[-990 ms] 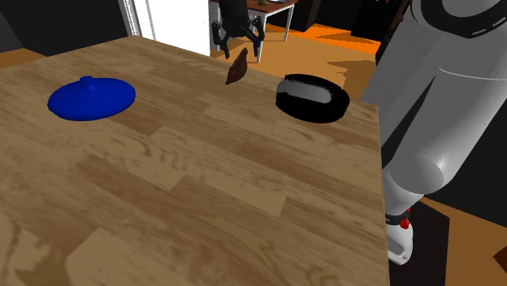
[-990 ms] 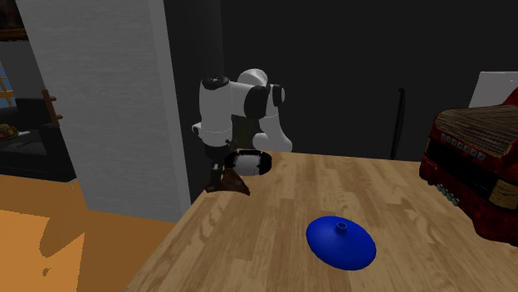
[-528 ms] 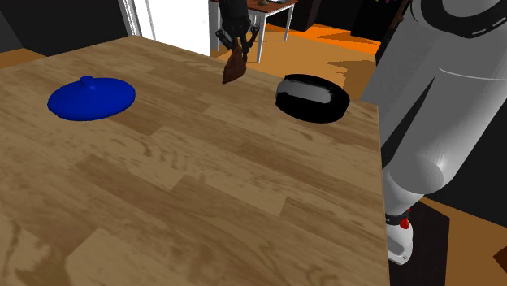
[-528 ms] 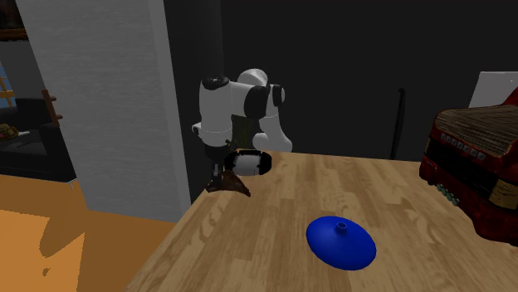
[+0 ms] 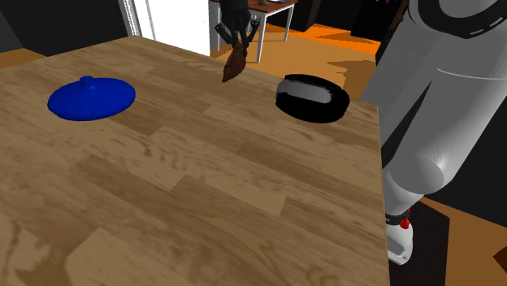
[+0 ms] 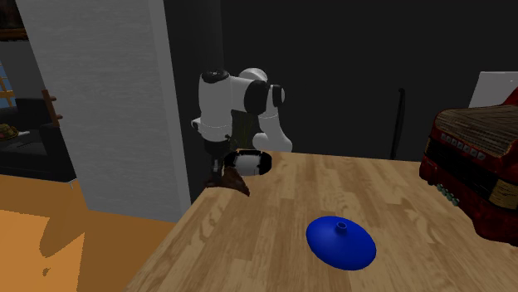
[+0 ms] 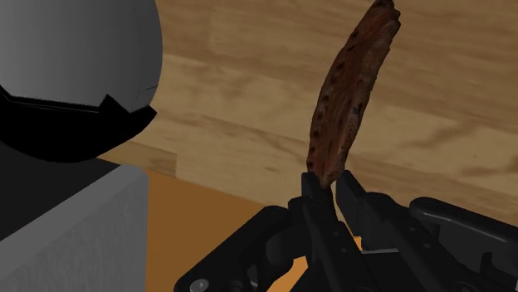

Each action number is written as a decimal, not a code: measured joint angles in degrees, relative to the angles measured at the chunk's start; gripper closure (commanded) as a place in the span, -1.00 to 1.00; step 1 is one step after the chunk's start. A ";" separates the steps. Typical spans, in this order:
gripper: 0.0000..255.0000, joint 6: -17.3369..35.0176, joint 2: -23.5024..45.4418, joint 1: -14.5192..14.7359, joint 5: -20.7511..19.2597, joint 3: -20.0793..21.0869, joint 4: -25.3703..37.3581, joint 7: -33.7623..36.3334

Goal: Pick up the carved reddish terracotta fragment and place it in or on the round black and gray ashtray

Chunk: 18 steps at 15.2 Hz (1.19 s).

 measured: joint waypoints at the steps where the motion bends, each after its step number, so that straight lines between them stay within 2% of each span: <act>1: 1.00 -1.02 0.44 0.18 -0.18 0.03 1.44 -0.07; 11: 1.00 -9.92 3.18 1.71 -1.57 0.22 12.93 -0.89; 18: 1.00 -18.19 8.13 4.52 -4.11 0.26 25.94 -1.45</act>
